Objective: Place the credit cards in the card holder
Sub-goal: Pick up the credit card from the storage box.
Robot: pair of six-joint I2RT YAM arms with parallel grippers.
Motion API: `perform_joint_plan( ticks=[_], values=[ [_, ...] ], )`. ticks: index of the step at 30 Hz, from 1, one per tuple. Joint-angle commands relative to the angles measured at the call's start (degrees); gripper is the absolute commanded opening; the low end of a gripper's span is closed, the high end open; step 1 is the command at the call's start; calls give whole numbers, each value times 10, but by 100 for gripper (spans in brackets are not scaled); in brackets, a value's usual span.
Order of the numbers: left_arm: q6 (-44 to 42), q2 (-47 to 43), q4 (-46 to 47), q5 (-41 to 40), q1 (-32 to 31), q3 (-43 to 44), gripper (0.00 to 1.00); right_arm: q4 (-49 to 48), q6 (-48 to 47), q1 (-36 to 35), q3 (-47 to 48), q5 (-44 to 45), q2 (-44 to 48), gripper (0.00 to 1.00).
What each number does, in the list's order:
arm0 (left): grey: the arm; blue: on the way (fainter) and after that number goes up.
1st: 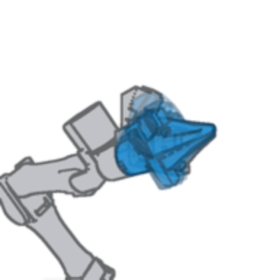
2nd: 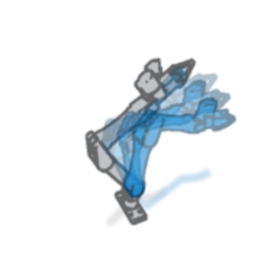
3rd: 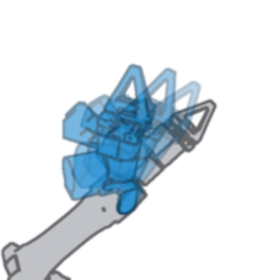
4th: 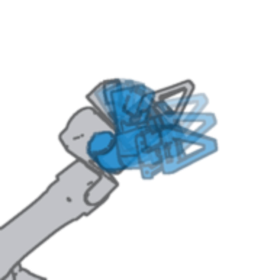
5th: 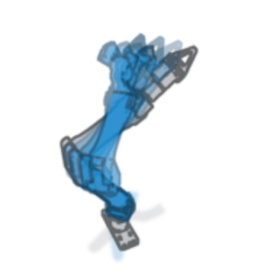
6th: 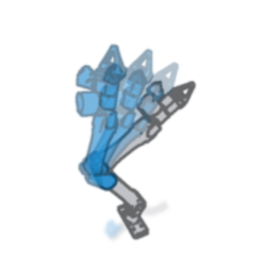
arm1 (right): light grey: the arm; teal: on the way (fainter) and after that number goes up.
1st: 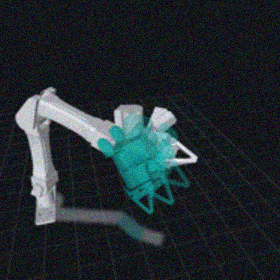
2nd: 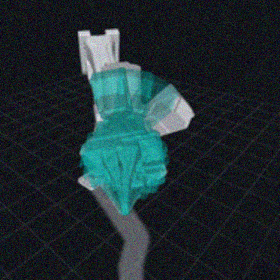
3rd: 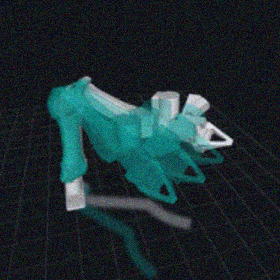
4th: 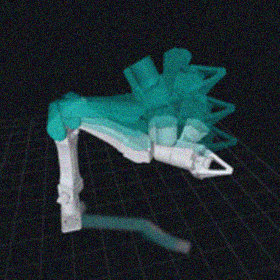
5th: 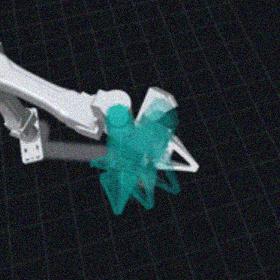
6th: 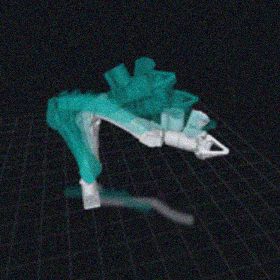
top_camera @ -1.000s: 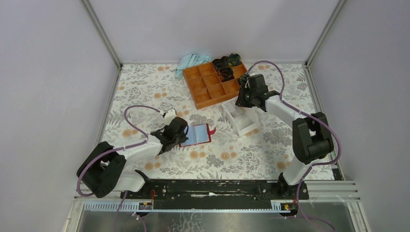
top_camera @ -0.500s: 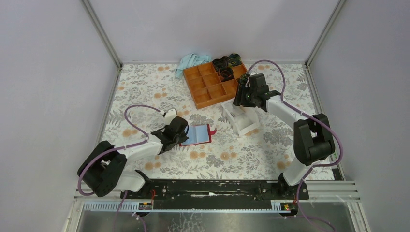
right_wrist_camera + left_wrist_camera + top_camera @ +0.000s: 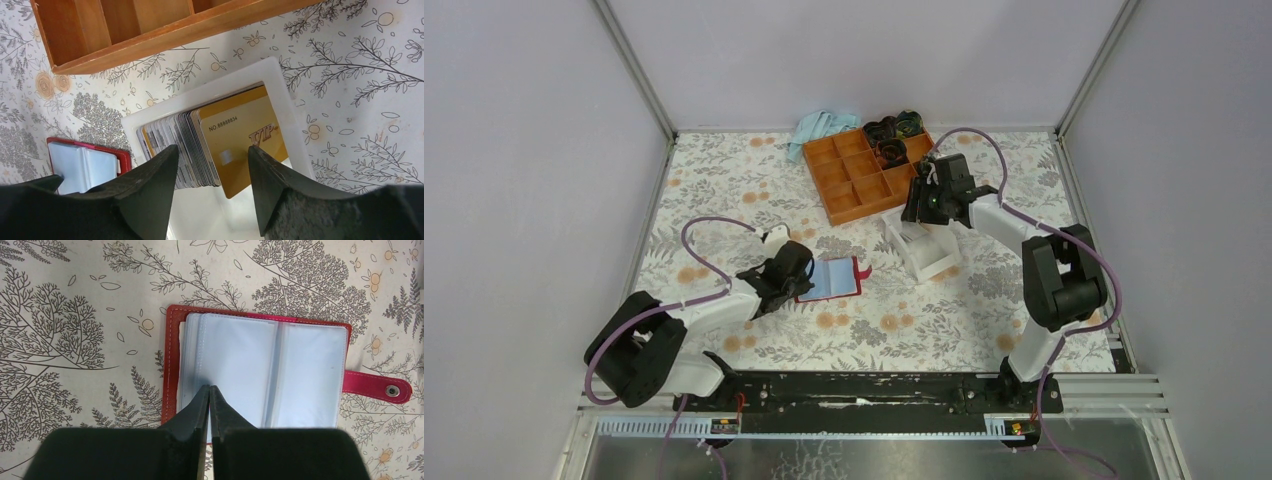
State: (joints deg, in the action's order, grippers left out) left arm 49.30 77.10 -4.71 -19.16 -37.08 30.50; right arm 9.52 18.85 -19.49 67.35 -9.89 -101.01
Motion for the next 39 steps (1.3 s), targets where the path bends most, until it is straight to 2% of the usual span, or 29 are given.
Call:
perform_joint_plan(
  ticks=[1,3,5,8,22,39],
  values=[
    [-10,2,-3,3,3,5,8,4,-3,-2,15,-20,-13,58],
    [-10,1,-4,3,4,3,8,2,-2,-2,11,-19,-9,51],
    [-10,0,-4,3,3,2,8,0,-1,-2,8,-17,-2,38],
    [-9,-1,-3,3,3,1,8,2,-2,-1,8,-9,9,32],
    [-7,0,0,5,3,-1,8,7,1,-2,6,-8,41,29],
    [-8,7,5,9,3,-3,8,-2,16,-2,4,-37,38,34]
  ],
)
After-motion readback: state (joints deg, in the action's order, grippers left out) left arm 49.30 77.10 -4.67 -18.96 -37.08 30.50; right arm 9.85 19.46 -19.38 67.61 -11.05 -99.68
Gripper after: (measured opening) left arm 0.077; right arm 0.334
